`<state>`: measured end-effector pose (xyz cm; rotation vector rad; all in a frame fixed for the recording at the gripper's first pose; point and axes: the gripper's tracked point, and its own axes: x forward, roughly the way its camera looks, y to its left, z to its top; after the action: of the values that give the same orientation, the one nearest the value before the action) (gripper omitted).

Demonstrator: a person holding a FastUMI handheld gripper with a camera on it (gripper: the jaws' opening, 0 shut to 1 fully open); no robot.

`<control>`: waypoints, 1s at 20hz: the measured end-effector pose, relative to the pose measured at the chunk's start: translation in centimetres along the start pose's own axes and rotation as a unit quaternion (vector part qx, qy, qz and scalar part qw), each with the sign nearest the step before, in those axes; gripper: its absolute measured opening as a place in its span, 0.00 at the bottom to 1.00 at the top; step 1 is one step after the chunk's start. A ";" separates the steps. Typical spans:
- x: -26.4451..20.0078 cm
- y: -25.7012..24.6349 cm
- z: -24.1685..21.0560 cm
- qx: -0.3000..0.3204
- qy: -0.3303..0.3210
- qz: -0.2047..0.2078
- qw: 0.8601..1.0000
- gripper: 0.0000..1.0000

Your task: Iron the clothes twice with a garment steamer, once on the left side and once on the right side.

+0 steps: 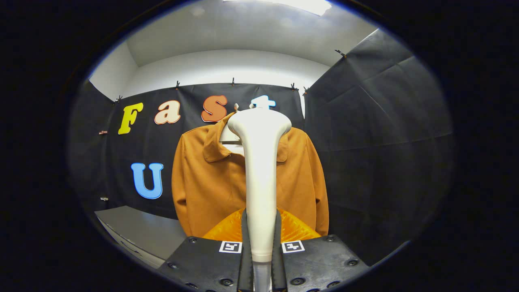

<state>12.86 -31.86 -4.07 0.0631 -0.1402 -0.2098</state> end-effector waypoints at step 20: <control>4.5 -5.9 -19.7 0.011 0.121 -0.012 0.993 0.21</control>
<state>18.92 -37.64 -23.39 0.1118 0.0992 -0.2224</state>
